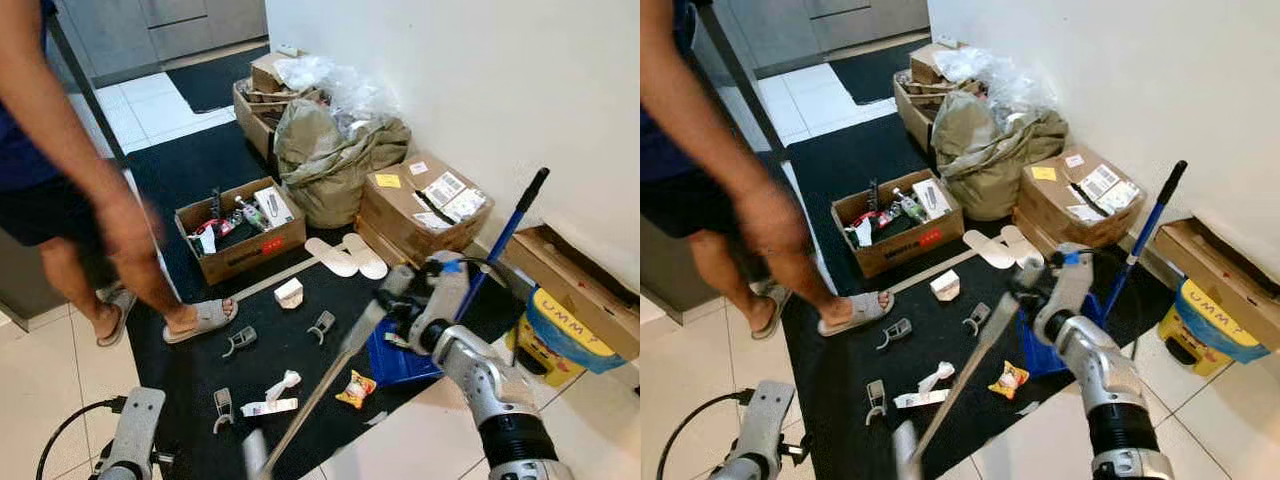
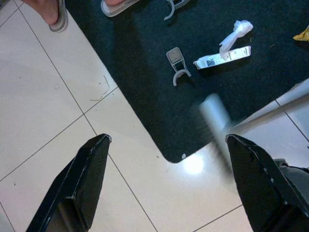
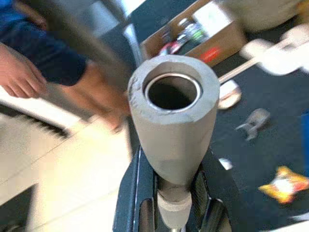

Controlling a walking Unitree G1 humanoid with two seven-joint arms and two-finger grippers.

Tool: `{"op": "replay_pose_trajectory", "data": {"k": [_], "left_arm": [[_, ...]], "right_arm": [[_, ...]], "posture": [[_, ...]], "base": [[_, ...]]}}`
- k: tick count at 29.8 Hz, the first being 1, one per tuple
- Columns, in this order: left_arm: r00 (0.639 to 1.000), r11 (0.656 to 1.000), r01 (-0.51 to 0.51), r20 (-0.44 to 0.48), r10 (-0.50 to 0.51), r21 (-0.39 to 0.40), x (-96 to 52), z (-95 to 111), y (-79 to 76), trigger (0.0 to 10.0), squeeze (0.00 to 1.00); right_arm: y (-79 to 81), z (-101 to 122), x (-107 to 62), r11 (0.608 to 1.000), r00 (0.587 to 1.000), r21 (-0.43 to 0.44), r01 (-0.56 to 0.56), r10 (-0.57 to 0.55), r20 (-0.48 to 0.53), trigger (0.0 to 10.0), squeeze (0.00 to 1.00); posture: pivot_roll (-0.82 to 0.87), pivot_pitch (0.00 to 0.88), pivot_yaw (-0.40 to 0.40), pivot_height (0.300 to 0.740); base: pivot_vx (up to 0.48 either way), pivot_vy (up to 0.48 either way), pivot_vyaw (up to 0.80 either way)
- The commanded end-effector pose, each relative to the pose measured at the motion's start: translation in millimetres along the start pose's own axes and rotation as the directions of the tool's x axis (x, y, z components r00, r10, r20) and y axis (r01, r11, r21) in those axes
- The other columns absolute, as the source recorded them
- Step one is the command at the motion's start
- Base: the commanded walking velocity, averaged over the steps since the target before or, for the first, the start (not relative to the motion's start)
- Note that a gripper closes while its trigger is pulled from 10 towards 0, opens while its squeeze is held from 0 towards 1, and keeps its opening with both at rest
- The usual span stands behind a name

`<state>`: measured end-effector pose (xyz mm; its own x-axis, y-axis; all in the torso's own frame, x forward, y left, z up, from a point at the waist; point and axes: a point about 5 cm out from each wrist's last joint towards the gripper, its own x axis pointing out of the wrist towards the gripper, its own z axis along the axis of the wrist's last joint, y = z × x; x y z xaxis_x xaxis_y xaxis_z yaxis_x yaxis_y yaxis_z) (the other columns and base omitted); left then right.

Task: Sweep floor

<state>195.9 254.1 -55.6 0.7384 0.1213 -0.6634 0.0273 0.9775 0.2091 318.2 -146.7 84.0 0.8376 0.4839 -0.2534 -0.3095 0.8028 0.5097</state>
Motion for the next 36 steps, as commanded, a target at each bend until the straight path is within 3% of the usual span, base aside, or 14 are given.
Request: {"op": "replay_pose_trajectory", "data": {"k": [1,5,11,19,36], "left_arm": [[0.999,1.0,0.001,-0.034,-0.002,-0.004,-2.7,-9,-2.2,10.0,0.0],[0.999,1.0,-0.007,-0.051,0.006,-0.019,-3.3,-13,-2.9,10.0,0.0],[0.998,0.999,-0.017,-0.065,0.015,-0.028,-3.1,-13,-2.5,10.0,0.0],[0.998,1.0,-0.006,-0.06,0.005,-0.014,-1.6,-11,-5.9,10.0,0.0],[0.999,1.0,0.003,-0.054,-0.004,-0.005,-0.5,-8,-7.3,10.0,0.0]], "right_arm": [[7.7,1,1.7,0.997,0.998,0.047,-0.058,0.057,0.016,10.0,0.0],[25.0,0,12.7,0.993,0.995,0.072,-0.093,0.089,0.045,10.0,0.0],[34.3,-3,20.4,0.993,0.995,0.086,-0.075,0.069,0.071,10.0,0.0],[33.7,6,20.9,0.995,0.988,0.09,-0.048,0.034,0.151,10.0,0.0],[35.6,7,22.9,0.993,0.984,0.107,-0.041,0.021,0.176,10.0,0.0]], "posture": [[-0.01,0.091,0.039,0.74],[-0.01,0.095,0.042,0.74],[0.0,0.089,0.042,0.74],[0.0,0.081,0.044,0.74],[0.0,0.078,0.05,0.74]], "base": [[0.0,0.0,0.0],[0.0,0.0,0.0],[0.0,0.041,0.0],[0.0,0.286,0.0],[0.0,0.447,0.0]]}}
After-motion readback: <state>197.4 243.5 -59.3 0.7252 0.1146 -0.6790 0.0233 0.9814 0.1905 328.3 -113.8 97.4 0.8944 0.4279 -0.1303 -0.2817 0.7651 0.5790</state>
